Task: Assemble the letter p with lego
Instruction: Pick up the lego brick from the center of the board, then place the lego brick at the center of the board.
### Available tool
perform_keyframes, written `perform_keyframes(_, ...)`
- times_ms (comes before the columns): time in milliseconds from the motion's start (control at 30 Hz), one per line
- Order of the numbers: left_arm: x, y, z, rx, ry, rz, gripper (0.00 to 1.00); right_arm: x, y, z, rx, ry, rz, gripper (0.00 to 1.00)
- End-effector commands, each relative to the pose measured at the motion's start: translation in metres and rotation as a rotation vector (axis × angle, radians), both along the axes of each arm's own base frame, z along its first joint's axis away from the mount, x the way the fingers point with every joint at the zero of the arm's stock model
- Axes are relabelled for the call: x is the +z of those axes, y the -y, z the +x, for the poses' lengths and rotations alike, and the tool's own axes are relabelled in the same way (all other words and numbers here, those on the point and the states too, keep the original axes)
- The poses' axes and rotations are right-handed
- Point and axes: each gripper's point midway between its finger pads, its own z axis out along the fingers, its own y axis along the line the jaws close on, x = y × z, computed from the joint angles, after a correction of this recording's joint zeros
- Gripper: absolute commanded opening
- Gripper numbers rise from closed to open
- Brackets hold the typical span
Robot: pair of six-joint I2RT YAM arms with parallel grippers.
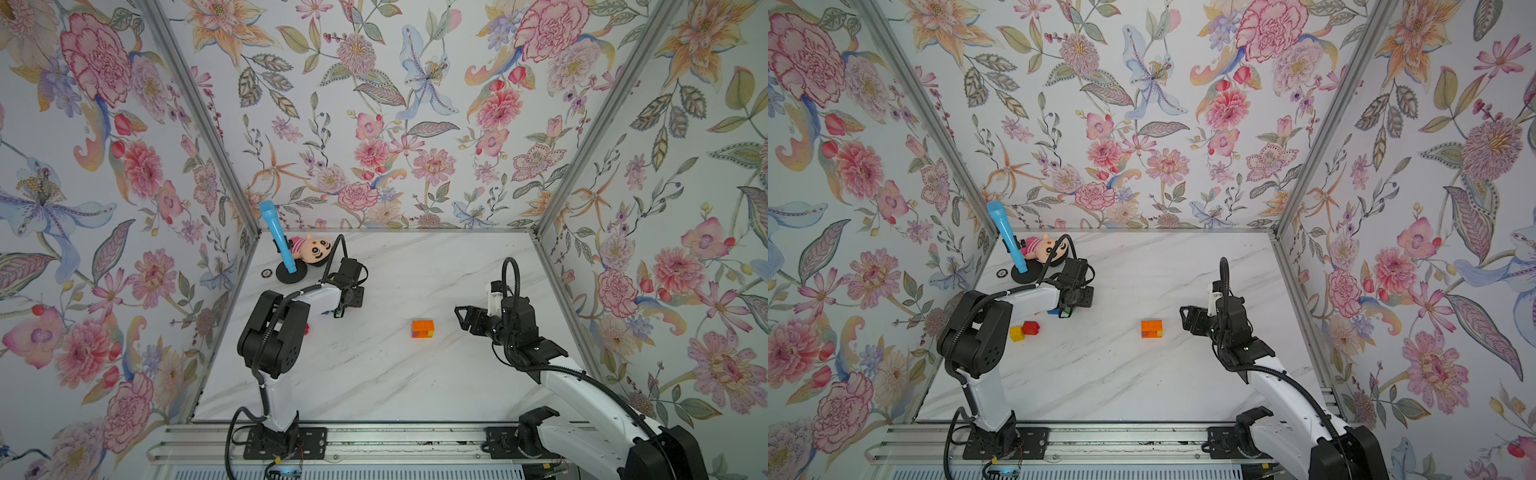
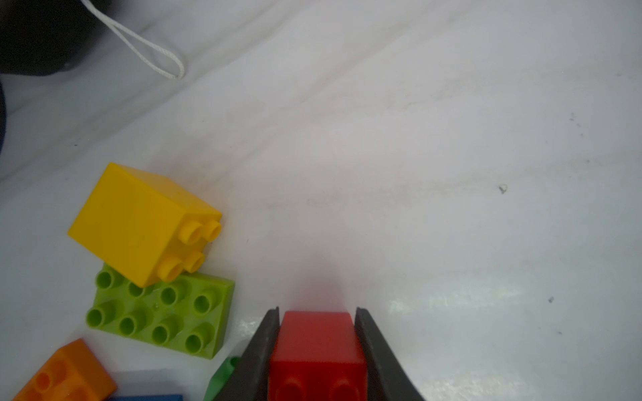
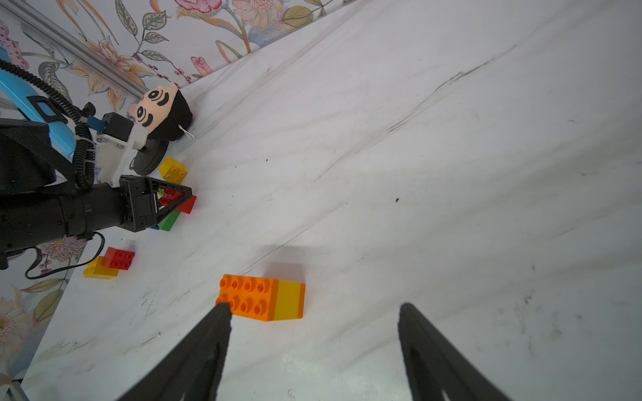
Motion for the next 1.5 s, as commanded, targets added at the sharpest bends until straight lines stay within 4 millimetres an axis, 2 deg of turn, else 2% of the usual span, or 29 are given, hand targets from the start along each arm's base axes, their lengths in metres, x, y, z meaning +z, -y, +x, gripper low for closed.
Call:
perform_keyframes(0,0.010,0.007,-0.012,0.001,0.012,-0.018,0.24,-0.003,0.006,-0.003,-0.020,0.002,-0.008,0.78)
perform_keyframes(200,0.022,0.025,-0.042,-0.004,0.026,-0.018,0.23,-0.010,0.010,-0.001,-0.028,-0.009,-0.016,0.78)
perform_keyframes(400,0.024,0.031,-0.080,0.052,0.009,-0.015,0.23,-0.013,0.007,0.004,-0.026,-0.015,-0.003,0.78)
perform_keyframes(633,0.017,0.065,-0.116,0.115,-0.012,-0.157,0.23,-0.017,0.003,0.008,-0.021,-0.029,0.011,0.78)
perform_keyframes(900,0.004,0.084,-0.121,0.148,-0.019,-0.201,0.27,-0.019,0.003,0.005,-0.018,-0.034,0.019,0.79)
perform_keyframes(1100,0.002,0.089,-0.119,0.120,-0.024,-0.184,0.41,-0.016,0.004,0.006,-0.022,-0.026,0.015,0.79)
perform_keyframes(1233,0.014,0.090,-0.116,0.114,0.000,-0.193,0.54,-0.017,0.003,0.007,-0.021,-0.031,0.025,0.79)
perform_keyframes(1333,0.029,0.085,-0.112,0.110,0.021,-0.192,0.59,-0.018,0.001,0.007,-0.014,-0.036,0.027,0.79)
perform_keyframes(1433,0.053,0.069,-0.097,0.120,0.068,-0.180,0.64,-0.017,0.001,0.007,-0.013,-0.032,0.028,0.79)
perform_keyframes(1467,0.069,0.061,-0.091,0.127,0.102,-0.184,0.65,-0.016,0.000,0.008,-0.010,-0.030,0.028,0.79)
